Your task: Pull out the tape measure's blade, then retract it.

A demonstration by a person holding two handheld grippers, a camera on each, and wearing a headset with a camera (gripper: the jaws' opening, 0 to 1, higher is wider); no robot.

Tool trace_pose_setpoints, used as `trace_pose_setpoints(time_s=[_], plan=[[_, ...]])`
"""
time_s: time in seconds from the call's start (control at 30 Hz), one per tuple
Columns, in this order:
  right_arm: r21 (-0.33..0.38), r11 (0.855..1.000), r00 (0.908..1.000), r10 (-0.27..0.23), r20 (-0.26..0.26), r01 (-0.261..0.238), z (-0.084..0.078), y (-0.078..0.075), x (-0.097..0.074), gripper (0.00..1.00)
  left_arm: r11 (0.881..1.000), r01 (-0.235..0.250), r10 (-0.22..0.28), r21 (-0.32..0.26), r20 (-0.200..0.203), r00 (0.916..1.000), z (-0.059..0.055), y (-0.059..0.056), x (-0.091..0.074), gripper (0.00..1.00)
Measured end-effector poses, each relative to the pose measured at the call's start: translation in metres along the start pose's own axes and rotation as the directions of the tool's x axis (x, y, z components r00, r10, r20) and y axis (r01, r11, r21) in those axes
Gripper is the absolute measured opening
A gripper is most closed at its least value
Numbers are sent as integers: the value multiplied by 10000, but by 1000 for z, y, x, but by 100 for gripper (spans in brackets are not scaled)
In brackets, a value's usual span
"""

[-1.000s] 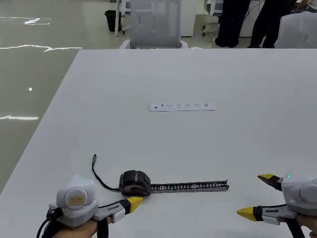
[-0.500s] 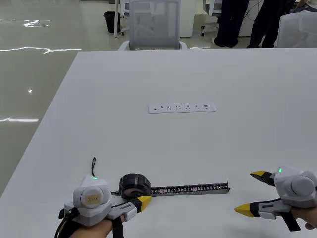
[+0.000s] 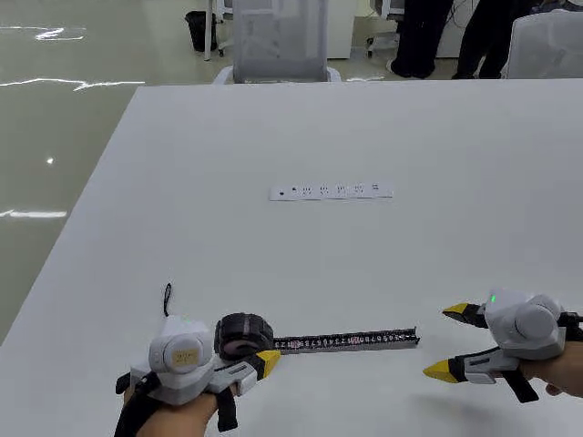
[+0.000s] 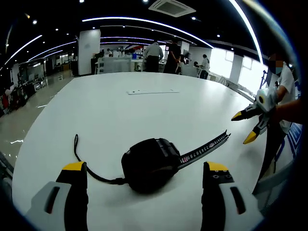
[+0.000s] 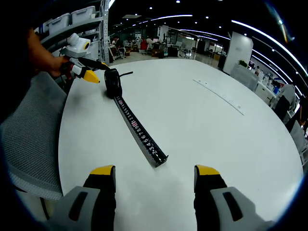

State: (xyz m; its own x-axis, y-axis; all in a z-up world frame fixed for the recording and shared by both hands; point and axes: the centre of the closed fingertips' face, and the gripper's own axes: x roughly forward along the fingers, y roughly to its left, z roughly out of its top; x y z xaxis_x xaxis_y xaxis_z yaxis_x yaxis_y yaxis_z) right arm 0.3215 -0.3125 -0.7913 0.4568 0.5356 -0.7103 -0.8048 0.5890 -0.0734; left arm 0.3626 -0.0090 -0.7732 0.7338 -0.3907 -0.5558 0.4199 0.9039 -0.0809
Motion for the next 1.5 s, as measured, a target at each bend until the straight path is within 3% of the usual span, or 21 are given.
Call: trace_pose_setpoints(time_s=[0.17, 0.33, 0.53, 0.8, 0.9, 1.0, 1.17, 1.27, 1.3, 1.5], plan=[[-246, 9993, 9995, 265, -157, -269, 2, -1, 6, 63, 9998, -74, 70, 202, 210, 9998, 3, -2, 5, 99], [-643, 9923, 9910, 1001, -884, -1060, -4, 6, 13, 56, 9996, -267, 269, -101, 169, 9995, 3, 0, 12, 97], [-1054, 9865, 9870, 1131, -1140, -1252, -2, 1, 22, 53, 9992, -344, 347, -191, 169, 9993, 5, -1, 15, 96], [-1666, 9688, 9717, 1532, -1797, -1835, -5, 1, 31, 45, 9991, -400, 401, -101, 139, 9991, 4, -3, 18, 94], [-1984, 9582, 9642, 1644, -2079, -2061, -5, 1, 34, 43, 9988, -456, 457, -162, 99, 9989, 4, -5, 20, 95], [-2500, 9383, 9514, 1748, -2537, -2391, -7, 1, 37, 41, 9985, -490, 493, -260, 102, 9987, 5, -6, 22, 95], [-2631, 9282, 9427, 1891, -2749, -2629, -5, 0, 43, 37, 9984, -477, 480, -308, 82, 9988, 4, -7, 22, 94], [-2773, 9171, 9315, 1987, -3048, -2863, -7, 0, 45, 32, 9984, -481, 481, -286, 13, 9988, 2, -7, 22, 94], [-2821, 9098, 9239, 2101, -3198, -3046, -8, 1, 46, 30, 9984, -489, 489, -294, -7, 9988, 1, -6, 22, 94], [-2758, 9007, 9049, 2269, -3601, -3357, -14, 2, 48, 22, 9983, -497, 497, -316, -13, 9988, 2, -6, 22, 94]])
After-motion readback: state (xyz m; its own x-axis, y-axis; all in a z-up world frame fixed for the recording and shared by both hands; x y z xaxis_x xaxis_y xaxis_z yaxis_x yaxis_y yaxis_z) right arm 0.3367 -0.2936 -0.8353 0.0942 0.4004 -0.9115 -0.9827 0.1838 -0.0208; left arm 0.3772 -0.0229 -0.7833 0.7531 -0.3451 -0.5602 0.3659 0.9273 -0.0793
